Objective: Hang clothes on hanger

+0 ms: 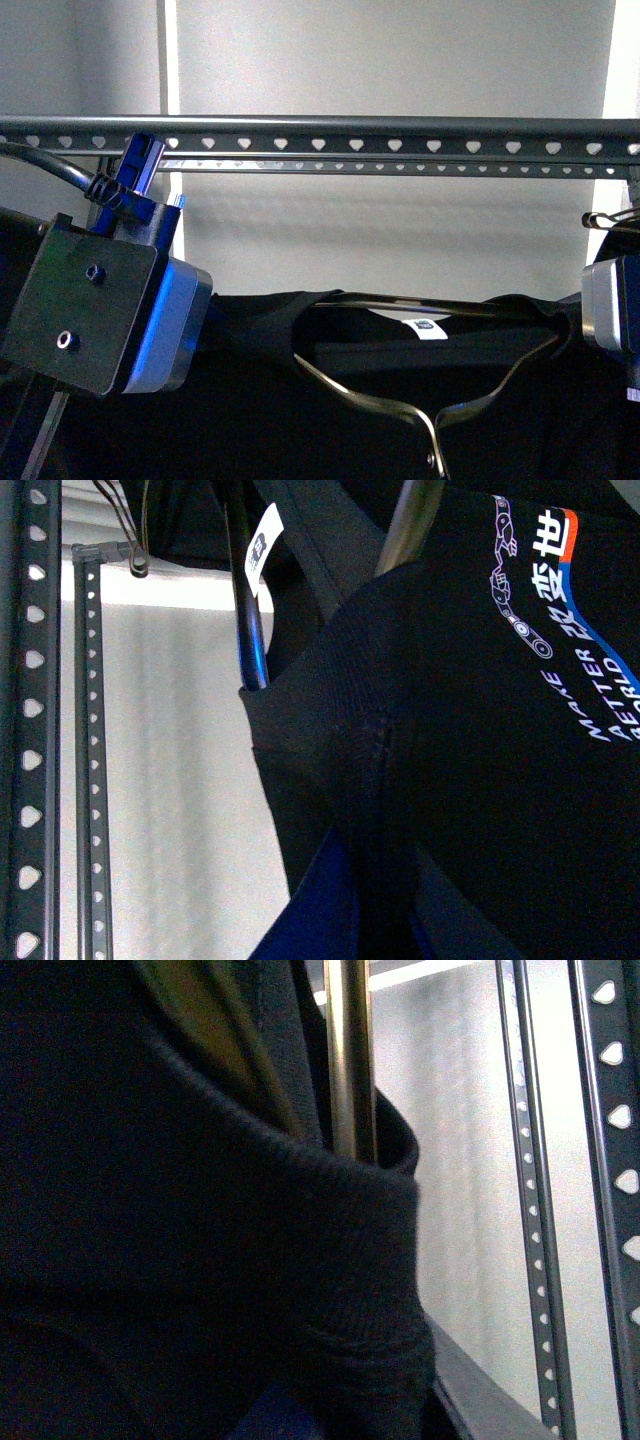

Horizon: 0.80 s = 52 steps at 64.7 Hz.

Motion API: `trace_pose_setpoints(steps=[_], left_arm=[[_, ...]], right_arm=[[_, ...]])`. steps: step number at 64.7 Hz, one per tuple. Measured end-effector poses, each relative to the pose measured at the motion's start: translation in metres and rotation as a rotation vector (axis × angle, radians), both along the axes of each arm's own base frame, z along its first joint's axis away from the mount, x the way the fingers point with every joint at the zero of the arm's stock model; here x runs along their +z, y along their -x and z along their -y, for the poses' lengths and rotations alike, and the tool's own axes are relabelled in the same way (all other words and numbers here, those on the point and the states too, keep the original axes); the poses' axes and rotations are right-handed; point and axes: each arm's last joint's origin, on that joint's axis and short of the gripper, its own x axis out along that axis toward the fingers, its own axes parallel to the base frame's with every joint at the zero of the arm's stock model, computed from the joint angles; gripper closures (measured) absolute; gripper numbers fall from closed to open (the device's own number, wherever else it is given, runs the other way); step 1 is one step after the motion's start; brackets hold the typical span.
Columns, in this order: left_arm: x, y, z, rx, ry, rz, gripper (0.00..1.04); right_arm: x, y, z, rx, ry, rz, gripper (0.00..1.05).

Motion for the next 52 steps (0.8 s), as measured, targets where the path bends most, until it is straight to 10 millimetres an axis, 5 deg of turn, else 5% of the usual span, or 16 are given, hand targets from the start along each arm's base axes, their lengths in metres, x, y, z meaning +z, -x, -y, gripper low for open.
trace_pose_setpoints(steps=[7,39,47,52], left_arm=[[0.0,0.0,0.0,0.001,0.005,-0.005,0.99],[0.004,0.0,0.0,-0.012,0.004,0.019,0.06],[0.003,-0.001,0.001,0.027,0.036,0.015,0.07],[-0.005,-0.004,0.0,0.257,0.407,0.003,0.06]], right_arm=[[0.0,0.0,0.002,0.003,-0.017,-0.008,0.97],[-0.013,0.01,0.031,-0.13,-0.242,-0.269,1.0],[-0.018,0.013,0.037,-0.182,-0.314,-0.351,1.0],[-0.021,0.015,0.041,-0.234,-0.397,-0.432,1.01]])
